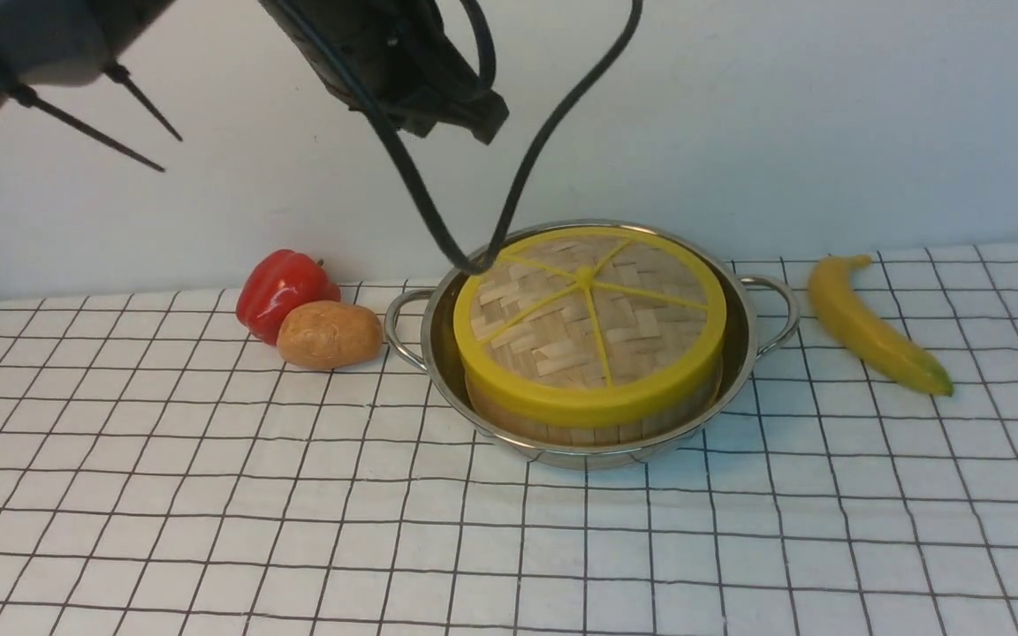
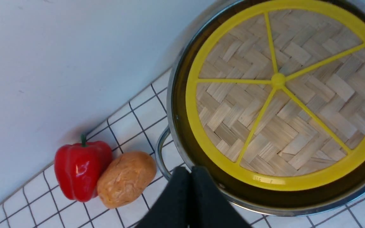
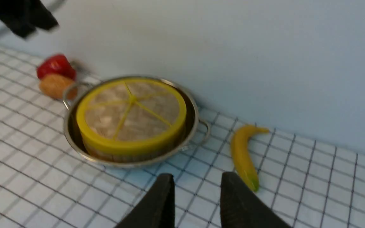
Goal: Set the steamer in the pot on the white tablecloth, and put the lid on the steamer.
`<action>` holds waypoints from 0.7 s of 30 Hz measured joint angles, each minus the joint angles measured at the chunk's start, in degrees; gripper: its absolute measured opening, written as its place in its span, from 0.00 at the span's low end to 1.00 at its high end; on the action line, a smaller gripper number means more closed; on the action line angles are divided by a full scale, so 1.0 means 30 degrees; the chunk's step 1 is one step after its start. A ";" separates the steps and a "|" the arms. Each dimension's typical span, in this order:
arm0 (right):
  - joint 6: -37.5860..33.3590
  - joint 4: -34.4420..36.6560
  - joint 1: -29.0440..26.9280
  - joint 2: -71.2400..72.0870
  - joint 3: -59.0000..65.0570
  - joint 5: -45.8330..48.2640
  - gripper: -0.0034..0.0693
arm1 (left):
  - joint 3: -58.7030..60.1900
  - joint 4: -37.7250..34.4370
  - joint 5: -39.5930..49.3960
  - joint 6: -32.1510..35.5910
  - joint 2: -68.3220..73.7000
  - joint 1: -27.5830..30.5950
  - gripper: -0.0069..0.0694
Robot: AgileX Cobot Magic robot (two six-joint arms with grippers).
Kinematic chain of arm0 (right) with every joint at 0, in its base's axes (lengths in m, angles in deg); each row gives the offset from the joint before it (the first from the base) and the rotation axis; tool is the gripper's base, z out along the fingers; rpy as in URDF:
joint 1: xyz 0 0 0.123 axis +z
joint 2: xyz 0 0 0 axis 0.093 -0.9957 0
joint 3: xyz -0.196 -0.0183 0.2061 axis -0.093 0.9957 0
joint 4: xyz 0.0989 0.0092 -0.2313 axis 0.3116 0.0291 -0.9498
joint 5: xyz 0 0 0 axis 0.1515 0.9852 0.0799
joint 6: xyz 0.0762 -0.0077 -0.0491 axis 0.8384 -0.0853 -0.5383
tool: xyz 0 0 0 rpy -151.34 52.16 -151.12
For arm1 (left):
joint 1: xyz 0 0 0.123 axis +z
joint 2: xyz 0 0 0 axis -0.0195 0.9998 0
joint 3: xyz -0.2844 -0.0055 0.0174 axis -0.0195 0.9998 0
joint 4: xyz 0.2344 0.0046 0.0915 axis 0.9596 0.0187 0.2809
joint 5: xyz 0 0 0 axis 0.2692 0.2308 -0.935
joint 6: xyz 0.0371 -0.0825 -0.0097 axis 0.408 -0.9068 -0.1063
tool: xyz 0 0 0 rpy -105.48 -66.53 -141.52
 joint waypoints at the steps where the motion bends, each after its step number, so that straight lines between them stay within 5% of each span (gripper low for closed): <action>1: 0.0332 -0.0522 0.0000 0.0910 0.2057 -0.0851 0.37 | 0.0184 -0.0192 0.0000 0.0000 -0.0509 0.0000 0.06; 7: 0.3028 -0.2432 0.0000 0.4495 0.8363 -0.4034 0.36 | 0.1868 -0.1120 0.0016 0.0037 -0.3081 0.0000 0.06; 10: 0.4484 -0.3140 0.0000 0.6058 1.0391 -0.4584 0.26 | 0.3722 -0.1203 0.0016 0.0060 -0.5008 0.0000 0.06; 14: 0.5288 -0.3760 0.0000 0.7422 1.1271 -0.4689 0.05 | 0.6932 -0.1138 0.0016 0.0060 -0.7847 0.0000 0.06; 21: 0.5530 -0.4512 0.0000 0.7969 1.1354 -0.4867 0.03 | 1.2760 -0.1156 -0.0342 0.0060 -1.3178 0.0000 0.06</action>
